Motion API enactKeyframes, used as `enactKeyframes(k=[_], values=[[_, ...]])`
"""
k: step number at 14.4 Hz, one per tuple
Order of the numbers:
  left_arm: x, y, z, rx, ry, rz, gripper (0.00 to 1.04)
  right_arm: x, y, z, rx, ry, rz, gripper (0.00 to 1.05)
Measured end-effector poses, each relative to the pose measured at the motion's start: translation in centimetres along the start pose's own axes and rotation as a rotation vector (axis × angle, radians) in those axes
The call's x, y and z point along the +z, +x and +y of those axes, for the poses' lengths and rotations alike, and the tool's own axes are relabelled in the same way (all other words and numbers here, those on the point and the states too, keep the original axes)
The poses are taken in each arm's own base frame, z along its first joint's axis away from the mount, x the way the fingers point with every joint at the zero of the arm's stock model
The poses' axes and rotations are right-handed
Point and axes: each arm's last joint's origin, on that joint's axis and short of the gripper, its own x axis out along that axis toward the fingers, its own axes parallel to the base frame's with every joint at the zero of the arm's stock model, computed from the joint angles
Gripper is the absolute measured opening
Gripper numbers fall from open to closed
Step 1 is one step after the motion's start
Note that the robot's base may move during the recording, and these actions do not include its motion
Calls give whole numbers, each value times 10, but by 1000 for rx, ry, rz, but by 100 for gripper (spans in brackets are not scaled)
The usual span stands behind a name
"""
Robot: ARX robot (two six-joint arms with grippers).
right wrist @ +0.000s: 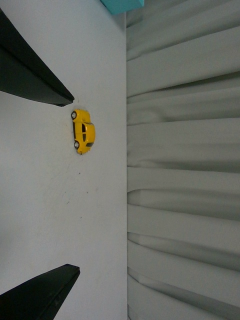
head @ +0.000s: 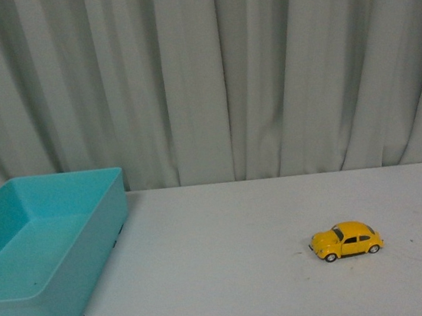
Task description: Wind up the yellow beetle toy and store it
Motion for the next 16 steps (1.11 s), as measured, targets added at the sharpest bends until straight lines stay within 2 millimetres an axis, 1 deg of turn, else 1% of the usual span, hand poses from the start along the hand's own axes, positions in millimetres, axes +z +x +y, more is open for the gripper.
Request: enactKeyframes(k=[16], values=[[0, 0, 0, 0, 0, 0, 98, 0, 0, 0, 0, 0, 0, 98]])
